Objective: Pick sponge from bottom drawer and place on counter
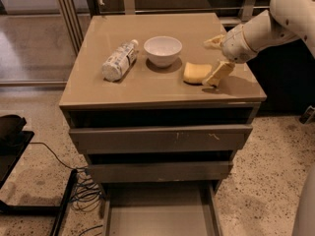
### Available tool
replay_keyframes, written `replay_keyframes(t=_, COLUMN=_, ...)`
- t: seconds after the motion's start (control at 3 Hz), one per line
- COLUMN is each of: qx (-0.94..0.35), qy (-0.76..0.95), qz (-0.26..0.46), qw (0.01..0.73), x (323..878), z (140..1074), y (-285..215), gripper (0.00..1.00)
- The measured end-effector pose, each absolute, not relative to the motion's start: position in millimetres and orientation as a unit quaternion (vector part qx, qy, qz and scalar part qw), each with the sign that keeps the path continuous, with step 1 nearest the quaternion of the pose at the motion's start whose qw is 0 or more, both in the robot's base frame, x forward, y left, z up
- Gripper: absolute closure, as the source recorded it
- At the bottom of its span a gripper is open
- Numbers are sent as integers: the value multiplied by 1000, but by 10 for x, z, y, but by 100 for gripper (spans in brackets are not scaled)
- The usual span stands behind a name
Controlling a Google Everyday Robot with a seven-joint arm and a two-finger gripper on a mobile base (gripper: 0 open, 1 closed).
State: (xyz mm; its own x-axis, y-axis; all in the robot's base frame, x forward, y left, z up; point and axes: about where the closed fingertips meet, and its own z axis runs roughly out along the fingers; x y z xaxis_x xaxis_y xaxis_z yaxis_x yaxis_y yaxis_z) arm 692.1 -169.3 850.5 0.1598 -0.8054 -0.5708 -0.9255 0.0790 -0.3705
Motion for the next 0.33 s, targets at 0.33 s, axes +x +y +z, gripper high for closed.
replay_keyframes(t=0.33, qx=-673, qy=643, qz=84, qw=356, x=6921, z=8505, y=-1693, gripper=0)
